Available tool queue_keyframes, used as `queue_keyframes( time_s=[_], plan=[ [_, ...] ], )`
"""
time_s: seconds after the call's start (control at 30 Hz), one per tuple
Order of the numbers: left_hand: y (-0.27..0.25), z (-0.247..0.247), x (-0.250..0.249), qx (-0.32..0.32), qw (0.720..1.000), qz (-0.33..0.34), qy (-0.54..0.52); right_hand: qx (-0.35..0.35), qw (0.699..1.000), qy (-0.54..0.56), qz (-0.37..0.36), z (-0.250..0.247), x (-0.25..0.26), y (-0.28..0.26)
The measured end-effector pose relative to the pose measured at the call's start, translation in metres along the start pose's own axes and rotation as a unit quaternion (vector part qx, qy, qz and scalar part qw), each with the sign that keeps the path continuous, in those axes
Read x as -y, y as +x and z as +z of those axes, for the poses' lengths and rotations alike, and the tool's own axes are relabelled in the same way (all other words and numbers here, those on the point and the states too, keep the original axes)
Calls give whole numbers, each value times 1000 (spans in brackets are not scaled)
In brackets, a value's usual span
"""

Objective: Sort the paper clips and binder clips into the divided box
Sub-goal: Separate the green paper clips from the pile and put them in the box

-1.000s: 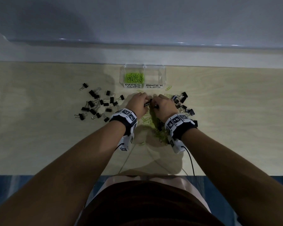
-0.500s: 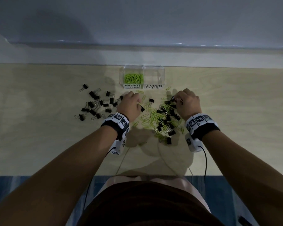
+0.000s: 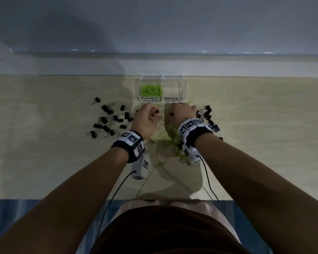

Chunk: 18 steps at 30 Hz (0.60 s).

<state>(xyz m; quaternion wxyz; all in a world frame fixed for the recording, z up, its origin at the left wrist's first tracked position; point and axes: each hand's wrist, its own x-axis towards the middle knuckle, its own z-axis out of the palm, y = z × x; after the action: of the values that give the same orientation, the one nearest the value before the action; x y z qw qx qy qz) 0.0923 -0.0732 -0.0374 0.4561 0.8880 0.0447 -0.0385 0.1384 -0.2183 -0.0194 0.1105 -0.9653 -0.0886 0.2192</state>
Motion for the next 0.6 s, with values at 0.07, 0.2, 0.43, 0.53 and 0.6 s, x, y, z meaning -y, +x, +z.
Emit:
queue_keyframes(
  time_s=[0.07,0.2,0.43,0.53,0.6],
  plan=[
    [2,-13,5,-48,999,-5,-19,1,995,97,27,-1,-7,0],
    [12,-33,32,-82,994,-19,64,-117,958,253,62,0,-33,-10],
    [19,-35,41,37,940,68,332,-136,982,78,108,-5,-100,-22],
    [22,-16,24,116,931,106,330,-143,985,52,77,-4,-101,-14],
    [22,-5,15,159,918,105,347,-129,990,32,46,-6,-91,-8]
  ],
)
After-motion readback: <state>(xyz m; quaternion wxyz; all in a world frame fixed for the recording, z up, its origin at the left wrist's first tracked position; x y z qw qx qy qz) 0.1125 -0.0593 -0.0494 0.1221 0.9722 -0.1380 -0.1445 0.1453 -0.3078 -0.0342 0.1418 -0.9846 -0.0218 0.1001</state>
